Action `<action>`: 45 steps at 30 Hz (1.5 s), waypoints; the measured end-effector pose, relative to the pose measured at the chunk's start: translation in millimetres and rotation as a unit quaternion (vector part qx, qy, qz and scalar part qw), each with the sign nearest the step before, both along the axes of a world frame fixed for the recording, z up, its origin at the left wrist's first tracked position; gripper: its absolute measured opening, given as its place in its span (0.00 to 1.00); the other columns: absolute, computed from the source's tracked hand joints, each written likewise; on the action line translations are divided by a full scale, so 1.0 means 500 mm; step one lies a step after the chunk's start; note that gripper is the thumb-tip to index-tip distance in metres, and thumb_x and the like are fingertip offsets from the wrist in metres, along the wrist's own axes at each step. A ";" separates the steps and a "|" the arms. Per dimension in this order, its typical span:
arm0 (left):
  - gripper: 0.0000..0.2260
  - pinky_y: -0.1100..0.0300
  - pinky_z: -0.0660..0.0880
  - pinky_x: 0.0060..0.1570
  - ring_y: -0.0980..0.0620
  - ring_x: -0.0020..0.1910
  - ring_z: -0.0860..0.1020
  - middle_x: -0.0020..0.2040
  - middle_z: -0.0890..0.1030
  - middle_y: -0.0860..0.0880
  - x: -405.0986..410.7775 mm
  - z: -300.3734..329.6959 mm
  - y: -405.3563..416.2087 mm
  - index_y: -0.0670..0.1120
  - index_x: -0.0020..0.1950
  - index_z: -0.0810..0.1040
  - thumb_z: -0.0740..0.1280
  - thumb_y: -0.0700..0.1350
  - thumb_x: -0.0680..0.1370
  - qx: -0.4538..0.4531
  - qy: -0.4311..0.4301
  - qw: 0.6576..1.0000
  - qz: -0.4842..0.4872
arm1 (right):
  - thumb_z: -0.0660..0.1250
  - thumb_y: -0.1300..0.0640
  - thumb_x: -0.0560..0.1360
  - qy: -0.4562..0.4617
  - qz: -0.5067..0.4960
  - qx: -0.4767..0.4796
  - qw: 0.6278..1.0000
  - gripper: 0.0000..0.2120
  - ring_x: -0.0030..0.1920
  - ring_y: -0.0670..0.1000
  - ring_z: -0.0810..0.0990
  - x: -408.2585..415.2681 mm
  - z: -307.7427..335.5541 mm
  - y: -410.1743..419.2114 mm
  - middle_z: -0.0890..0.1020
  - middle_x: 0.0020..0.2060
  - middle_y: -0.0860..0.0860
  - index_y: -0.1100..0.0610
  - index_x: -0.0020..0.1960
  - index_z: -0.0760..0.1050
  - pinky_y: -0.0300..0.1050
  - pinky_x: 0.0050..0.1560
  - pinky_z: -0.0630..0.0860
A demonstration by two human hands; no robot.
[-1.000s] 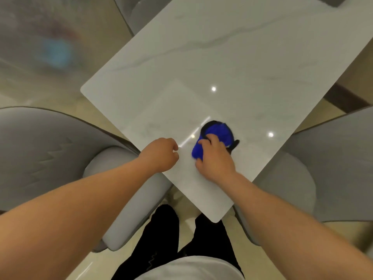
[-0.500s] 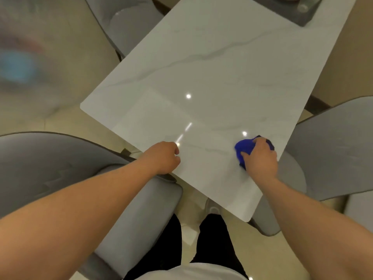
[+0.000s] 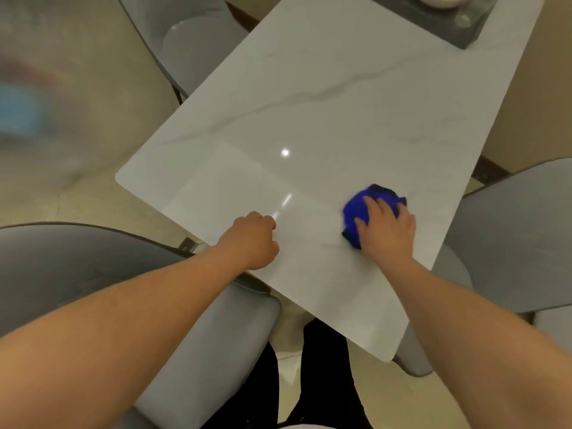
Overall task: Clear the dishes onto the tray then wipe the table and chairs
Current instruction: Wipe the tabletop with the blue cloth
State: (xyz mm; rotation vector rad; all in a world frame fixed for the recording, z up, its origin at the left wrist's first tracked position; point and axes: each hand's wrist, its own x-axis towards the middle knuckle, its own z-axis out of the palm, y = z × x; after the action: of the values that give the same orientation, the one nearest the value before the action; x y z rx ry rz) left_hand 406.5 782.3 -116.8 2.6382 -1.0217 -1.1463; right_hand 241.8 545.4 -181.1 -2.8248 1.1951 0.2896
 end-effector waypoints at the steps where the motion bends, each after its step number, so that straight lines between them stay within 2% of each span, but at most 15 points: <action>1: 0.23 0.51 0.71 0.64 0.43 0.70 0.69 0.73 0.68 0.46 0.002 -0.003 -0.005 0.48 0.77 0.66 0.61 0.50 0.82 0.005 -0.002 1.000 0.005 | 0.52 0.40 0.82 0.010 -0.065 0.014 0.998 0.28 0.77 0.65 0.59 0.006 -0.008 -0.036 0.67 0.77 0.53 0.47 0.79 0.59 0.64 0.75 0.54; 4: 0.21 0.53 0.70 0.62 0.43 0.69 0.69 0.72 0.69 0.46 0.009 -0.010 -0.037 0.47 0.75 0.68 0.61 0.48 0.82 0.015 -0.017 0.999 0.029 | 0.45 0.41 0.81 -0.001 -0.072 0.020 0.997 0.32 0.76 0.68 0.58 0.044 -0.032 -0.053 0.65 0.76 0.63 0.56 0.81 0.54 0.66 0.76 0.54; 8: 0.21 0.53 0.70 0.63 0.41 0.68 0.71 0.72 0.69 0.44 0.019 -0.013 -0.092 0.46 0.76 0.68 0.59 0.43 0.82 0.006 -0.039 0.997 0.069 | 0.57 0.48 0.81 -0.095 0.131 0.060 0.985 0.31 0.78 0.67 0.57 0.083 -0.050 0.111 0.62 0.77 0.64 0.58 0.81 0.57 0.65 0.77 0.57; 11: 0.21 0.52 0.71 0.63 0.42 0.66 0.72 0.71 0.70 0.43 0.020 -0.007 -0.159 0.46 0.75 0.69 0.61 0.42 0.81 -0.006 -0.057 0.995 0.087 | 0.61 0.48 0.81 -0.118 0.356 0.136 0.917 0.28 0.79 0.63 0.57 0.073 -0.049 0.161 0.64 0.78 0.58 0.54 0.79 0.62 0.63 0.77 0.57; 13: 0.22 0.52 0.71 0.63 0.42 0.66 0.72 0.71 0.70 0.43 0.019 -0.004 -0.202 0.45 0.75 0.70 0.61 0.41 0.80 -0.005 -0.066 0.995 0.079 | 0.62 0.48 0.80 -0.114 0.400 0.117 0.902 0.28 0.78 0.63 0.60 0.065 -0.060 0.095 0.66 0.77 0.56 0.52 0.79 0.63 0.61 0.78 0.56; 15: 0.22 0.51 0.71 0.64 0.41 0.67 0.72 0.72 0.70 0.43 0.013 -0.002 -0.238 0.45 0.75 0.70 0.61 0.40 0.80 -0.005 -0.077 0.995 0.070 | 0.61 0.46 0.80 -0.096 0.327 0.059 0.938 0.30 0.77 0.64 0.61 0.052 -0.064 -0.010 0.66 0.78 0.56 0.51 0.80 0.60 0.63 0.77 0.57; 18: 0.22 0.51 0.70 0.63 0.41 0.70 0.69 0.75 0.67 0.46 -0.006 -0.004 -0.285 0.47 0.76 0.68 0.60 0.41 0.81 0.007 -0.065 0.995 0.072 | 0.59 0.44 0.81 -0.075 0.097 -0.025 0.992 0.31 0.76 0.66 0.61 0.015 -0.067 -0.215 0.65 0.77 0.59 0.54 0.81 0.58 0.67 0.75 0.59; 21: 0.23 0.53 0.70 0.58 0.41 0.69 0.68 0.75 0.66 0.46 -0.024 -0.013 -0.313 0.47 0.77 0.66 0.61 0.43 0.81 0.023 -0.062 0.995 0.071 | 0.59 0.43 0.80 -0.051 -0.053 -0.020 0.997 0.31 0.71 0.69 0.65 -0.009 -0.045 -0.360 0.67 0.74 0.60 0.55 0.79 0.59 0.70 0.71 0.61; 24: 0.24 0.54 0.69 0.56 0.40 0.68 0.69 0.74 0.66 0.46 -0.028 -0.019 -0.337 0.46 0.77 0.65 0.61 0.43 0.80 0.035 -0.068 0.993 0.091 | 0.59 0.43 0.80 -0.054 -0.068 -0.053 0.995 0.30 0.63 0.68 0.69 0.022 -0.039 -0.351 0.69 0.68 0.61 0.54 0.78 0.61 0.69 0.69 0.63; 28: 0.27 0.50 0.68 0.65 0.37 0.68 0.69 0.76 0.65 0.43 -0.009 -0.013 -0.371 0.44 0.79 0.62 0.63 0.44 0.80 0.008 -0.100 0.987 0.123 | 0.62 0.44 0.76 -0.116 0.164 0.027 0.979 0.29 0.62 0.67 0.70 0.093 -0.051 -0.180 0.73 0.67 0.60 0.52 0.76 0.67 0.66 0.69 0.63; 33: 0.26 0.49 0.68 0.65 0.39 0.71 0.67 0.76 0.66 0.44 0.022 -0.008 -0.413 0.47 0.78 0.63 0.63 0.49 0.81 0.003 -0.096 0.987 0.132 | 0.68 0.48 0.73 -0.123 0.444 0.147 0.875 0.22 0.72 0.64 0.68 0.135 -0.063 -0.107 0.76 0.68 0.56 0.51 0.66 0.78 0.64 0.73 0.61; 35: 0.26 0.49 0.69 0.65 0.38 0.69 0.69 0.74 0.67 0.44 0.032 -0.007 -0.422 0.46 0.76 0.65 0.64 0.49 0.79 0.001 -0.099 0.989 0.111 | 0.69 0.48 0.72 -0.138 0.379 0.121 0.907 0.27 0.73 0.68 0.66 0.156 -0.078 -0.197 0.72 0.73 0.59 0.50 0.70 0.75 0.64 0.72 0.64; 38: 0.28 0.49 0.70 0.63 0.39 0.72 0.66 0.77 0.63 0.46 0.038 -0.008 -0.426 0.46 0.79 0.62 0.64 0.48 0.80 0.023 -0.088 0.990 0.107 | 0.64 0.49 0.74 -0.146 0.155 0.016 0.977 0.31 0.74 0.72 0.63 0.146 -0.088 -0.395 0.65 0.75 0.67 0.51 0.77 0.67 0.64 0.75 0.61; 42: 0.29 0.49 0.70 0.62 0.39 0.72 0.65 0.77 0.62 0.46 0.052 -0.023 -0.430 0.46 0.79 0.60 0.64 0.48 0.80 0.034 -0.086 0.989 0.118 | 0.55 0.46 0.82 -0.087 -0.144 0.067 0.983 0.32 0.79 0.69 0.50 0.140 -0.050 -0.558 0.52 0.80 0.64 0.52 0.82 0.51 0.65 0.78 0.51; 45: 0.29 0.47 0.69 0.65 0.37 0.73 0.64 0.78 0.61 0.44 0.075 -0.027 -0.440 0.46 0.81 0.58 0.62 0.51 0.82 0.024 -0.089 0.985 0.144 | 0.47 0.43 0.78 -0.069 -0.071 0.048 0.994 0.34 0.78 0.69 0.54 0.209 -0.056 -0.482 0.58 0.80 0.61 0.55 0.82 0.52 0.70 0.75 0.53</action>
State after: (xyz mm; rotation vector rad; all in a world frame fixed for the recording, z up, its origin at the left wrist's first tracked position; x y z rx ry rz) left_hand 444.0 562.3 -130.5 2.8478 -0.6110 -0.8983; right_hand 346.0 304.2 -209.0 -2.6149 1.3069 0.1362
